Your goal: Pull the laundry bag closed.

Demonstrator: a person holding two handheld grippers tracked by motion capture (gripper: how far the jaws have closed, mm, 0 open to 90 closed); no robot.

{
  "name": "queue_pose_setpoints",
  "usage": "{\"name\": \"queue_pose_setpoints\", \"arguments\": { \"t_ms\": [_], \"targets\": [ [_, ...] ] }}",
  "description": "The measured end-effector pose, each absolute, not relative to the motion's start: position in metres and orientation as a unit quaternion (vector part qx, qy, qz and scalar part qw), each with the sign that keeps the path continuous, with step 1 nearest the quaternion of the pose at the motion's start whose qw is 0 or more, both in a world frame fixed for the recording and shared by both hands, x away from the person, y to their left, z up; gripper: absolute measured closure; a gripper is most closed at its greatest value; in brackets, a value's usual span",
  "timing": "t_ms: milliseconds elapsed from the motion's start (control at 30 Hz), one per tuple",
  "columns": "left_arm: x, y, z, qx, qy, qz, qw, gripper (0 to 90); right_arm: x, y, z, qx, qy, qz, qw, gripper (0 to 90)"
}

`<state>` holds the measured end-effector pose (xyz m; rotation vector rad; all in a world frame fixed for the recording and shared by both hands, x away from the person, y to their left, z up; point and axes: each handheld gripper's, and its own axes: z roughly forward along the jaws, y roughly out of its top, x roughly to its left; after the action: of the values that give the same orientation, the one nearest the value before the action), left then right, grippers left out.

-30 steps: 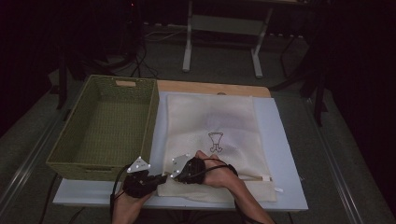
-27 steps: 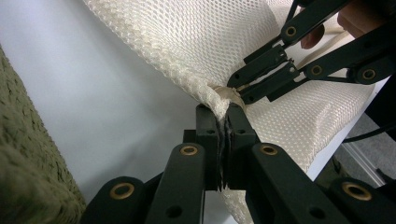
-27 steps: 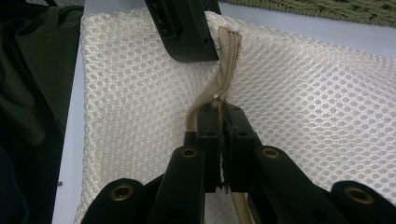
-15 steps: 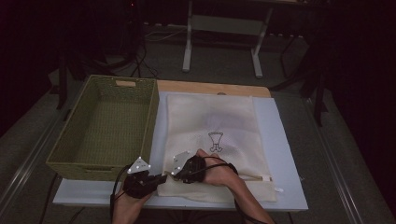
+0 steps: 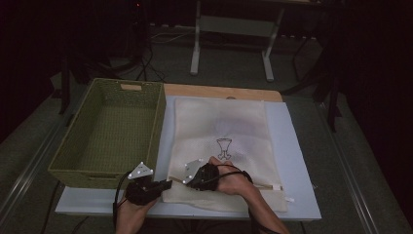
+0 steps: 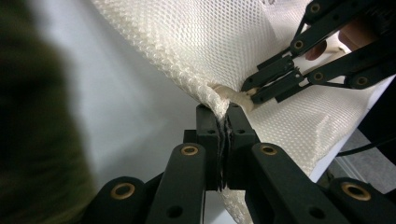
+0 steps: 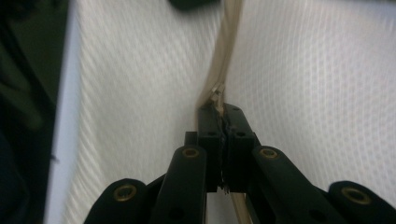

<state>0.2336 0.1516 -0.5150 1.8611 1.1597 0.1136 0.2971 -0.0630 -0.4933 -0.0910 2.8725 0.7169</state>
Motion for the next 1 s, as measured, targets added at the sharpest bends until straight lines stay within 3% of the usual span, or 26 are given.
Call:
{"name": "queue_pose_setpoints", "arguments": {
  "t_ms": [1000],
  "targets": [
    [0.230, 0.145, -0.519, 0.768, 0.458, 0.075, 0.441, 87.2, 0.308, -0.093, -0.499, -0.003, 0.971, 0.224, 0.082, 87.5]
  ]
}}
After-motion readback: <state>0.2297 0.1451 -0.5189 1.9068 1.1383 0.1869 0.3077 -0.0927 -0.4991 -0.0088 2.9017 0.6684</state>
